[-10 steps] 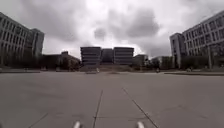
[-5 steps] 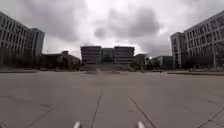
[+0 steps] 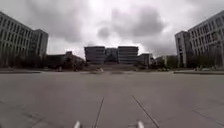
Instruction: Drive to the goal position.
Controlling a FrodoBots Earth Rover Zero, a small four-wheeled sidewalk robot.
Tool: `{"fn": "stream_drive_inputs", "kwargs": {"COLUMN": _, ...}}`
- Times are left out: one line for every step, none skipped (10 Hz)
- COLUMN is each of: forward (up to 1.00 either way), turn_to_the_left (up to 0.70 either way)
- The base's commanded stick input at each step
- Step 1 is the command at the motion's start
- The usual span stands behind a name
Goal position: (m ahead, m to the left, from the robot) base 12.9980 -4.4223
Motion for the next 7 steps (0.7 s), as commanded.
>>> {"fn": "stream_drive_inputs", "kwargs": {"forward": 1.0, "turn_to_the_left": 0.0}}
{"fn": "stream_drive_inputs", "kwargs": {"forward": 1.0, "turn_to_the_left": 0.0}}
{"fn": "stream_drive_inputs", "kwargs": {"forward": 1.0, "turn_to_the_left": 0.0}}
{"fn": "stream_drive_inputs", "kwargs": {"forward": 1.0, "turn_to_the_left": 0.0}}
{"fn": "stream_drive_inputs", "kwargs": {"forward": 0.99, "turn_to_the_left": 0.0}}
{"fn": "stream_drive_inputs", "kwargs": {"forward": 0.99, "turn_to_the_left": 0.0}}
{"fn": "stream_drive_inputs", "kwargs": {"forward": 1.0, "turn_to_the_left": 0.0}}
